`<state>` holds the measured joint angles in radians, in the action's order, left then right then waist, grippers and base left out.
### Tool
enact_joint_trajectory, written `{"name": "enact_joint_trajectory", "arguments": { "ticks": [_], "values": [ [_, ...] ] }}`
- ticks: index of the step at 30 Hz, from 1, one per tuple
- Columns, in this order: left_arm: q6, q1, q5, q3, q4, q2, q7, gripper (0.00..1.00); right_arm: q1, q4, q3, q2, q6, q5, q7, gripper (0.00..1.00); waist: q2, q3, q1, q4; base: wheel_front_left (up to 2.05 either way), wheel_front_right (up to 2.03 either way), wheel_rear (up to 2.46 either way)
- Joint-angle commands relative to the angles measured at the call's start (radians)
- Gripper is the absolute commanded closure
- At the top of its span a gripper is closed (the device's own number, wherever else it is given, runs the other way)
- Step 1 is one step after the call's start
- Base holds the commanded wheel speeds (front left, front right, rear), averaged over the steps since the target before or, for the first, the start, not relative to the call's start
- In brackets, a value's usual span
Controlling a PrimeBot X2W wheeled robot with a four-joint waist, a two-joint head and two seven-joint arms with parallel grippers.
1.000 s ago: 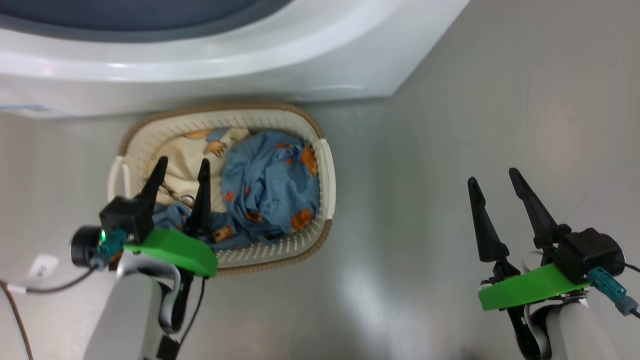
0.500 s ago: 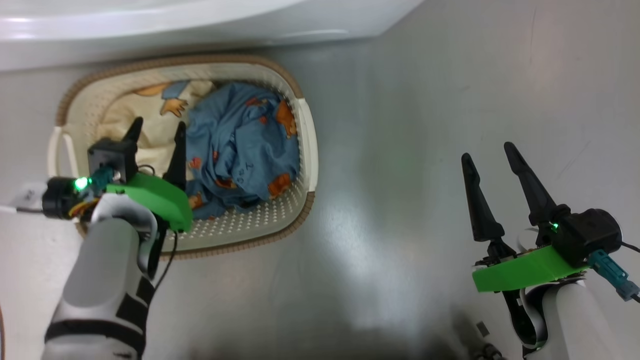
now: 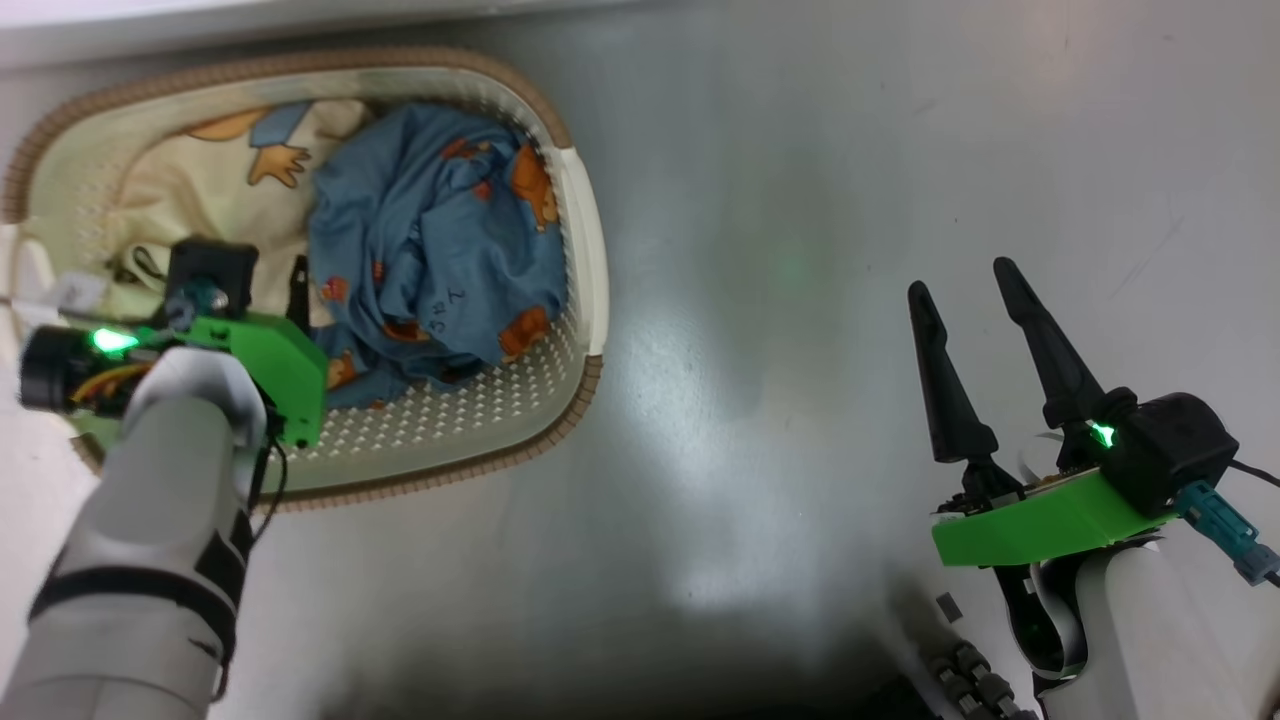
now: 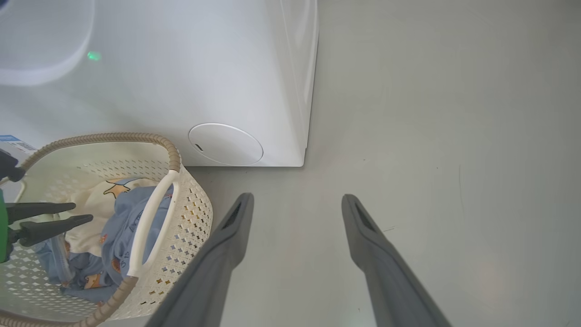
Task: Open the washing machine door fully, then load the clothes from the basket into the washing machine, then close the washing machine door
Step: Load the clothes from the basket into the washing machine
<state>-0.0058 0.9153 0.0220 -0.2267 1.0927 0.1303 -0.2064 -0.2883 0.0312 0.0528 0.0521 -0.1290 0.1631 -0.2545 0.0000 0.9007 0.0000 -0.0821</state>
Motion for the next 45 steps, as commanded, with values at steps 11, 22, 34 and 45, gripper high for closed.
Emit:
{"name": "enact_joint_trajectory", "arguments": {
  "ticks": [11, 22, 34, 45],
  "values": [
    [0.060, 0.135, -0.092, -0.073, 0.123, 0.089, 0.147, 0.00, 0.006, -0.024, 0.046, -0.002, -0.002, 0.049, -0.007, 0.00, 0.0000, 0.076, 0.0000, -0.050, 0.00, 0.00, 0.00],
    [0.067, 0.176, -0.123, -0.128, 0.169, 0.115, 0.254, 1.00, -0.011, -0.021, 0.069, -0.002, -0.002, 0.087, -0.007, 0.00, 0.0000, 0.099, 0.0000, -0.089, 0.00, 0.00, 0.00],
    [0.054, 0.113, -0.031, -0.080, 0.179, 0.088, 0.140, 1.00, -0.027, -0.010, 0.042, -0.002, -0.002, 0.076, -0.007, 0.00, 0.0000, 0.015, 0.0000, -0.063, 0.00, 0.00, 0.00],
    [0.019, 0.025, 0.072, -0.025, 0.170, 0.013, -0.024, 1.00, -0.016, 0.007, 0.023, -0.002, -0.002, 0.025, -0.007, 0.00, 0.0000, -0.158, 0.0000, 0.022, 0.00, 0.00, 0.00]
  ]
}}
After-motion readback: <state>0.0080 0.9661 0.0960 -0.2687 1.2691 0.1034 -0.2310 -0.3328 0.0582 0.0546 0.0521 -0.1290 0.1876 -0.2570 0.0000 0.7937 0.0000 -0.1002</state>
